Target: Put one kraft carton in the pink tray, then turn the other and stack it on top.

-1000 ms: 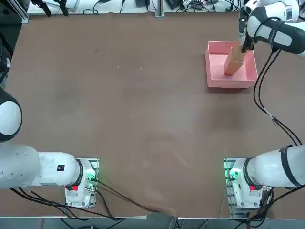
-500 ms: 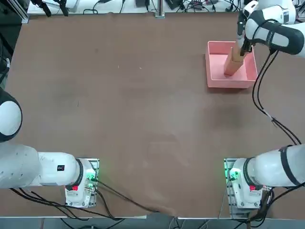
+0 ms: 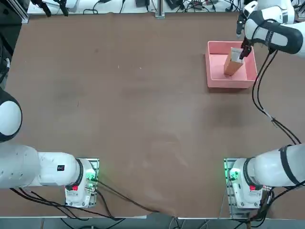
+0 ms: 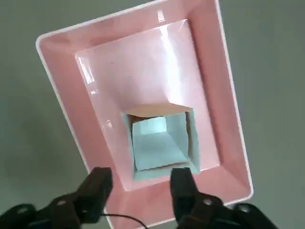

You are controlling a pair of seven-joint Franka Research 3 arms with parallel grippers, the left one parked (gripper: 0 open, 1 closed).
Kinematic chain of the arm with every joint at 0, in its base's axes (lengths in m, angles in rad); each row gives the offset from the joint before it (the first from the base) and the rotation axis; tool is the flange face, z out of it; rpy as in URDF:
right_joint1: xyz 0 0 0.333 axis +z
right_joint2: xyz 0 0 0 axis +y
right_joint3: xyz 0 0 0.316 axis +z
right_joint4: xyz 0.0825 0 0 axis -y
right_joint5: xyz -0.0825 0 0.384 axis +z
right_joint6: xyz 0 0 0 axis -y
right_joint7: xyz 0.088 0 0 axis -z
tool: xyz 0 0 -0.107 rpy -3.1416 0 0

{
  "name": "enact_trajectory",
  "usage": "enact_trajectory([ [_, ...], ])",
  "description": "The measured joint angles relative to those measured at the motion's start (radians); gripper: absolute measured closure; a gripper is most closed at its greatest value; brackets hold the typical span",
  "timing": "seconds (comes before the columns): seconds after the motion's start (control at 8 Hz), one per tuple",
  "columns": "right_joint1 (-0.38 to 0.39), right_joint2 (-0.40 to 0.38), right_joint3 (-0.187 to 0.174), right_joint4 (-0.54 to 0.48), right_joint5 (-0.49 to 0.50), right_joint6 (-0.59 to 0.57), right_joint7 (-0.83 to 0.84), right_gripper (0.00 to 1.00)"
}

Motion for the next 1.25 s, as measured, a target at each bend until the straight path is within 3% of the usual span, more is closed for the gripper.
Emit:
enact_trajectory([
  [0.12, -0.002, -0.003, 0.000, 0.040, 0.020, -0.053, 0.010, 0.03],
  [0.25, -0.005, -0.008, -0.001, 0.100, 0.056, -0.131, 0.035, 0.00],
  [0.5, -0.014, -0.021, -0.003, 0.233, 0.130, -0.259, 0.194, 0.00],
  [0.88, -0.016, -0.029, -0.001, 0.413, 0.218, -0.388, 0.596, 0.00],
  [1.25, -0.014, -0.030, 0.012, 0.494, 0.228, -0.468, 0.981, 0.00],
])
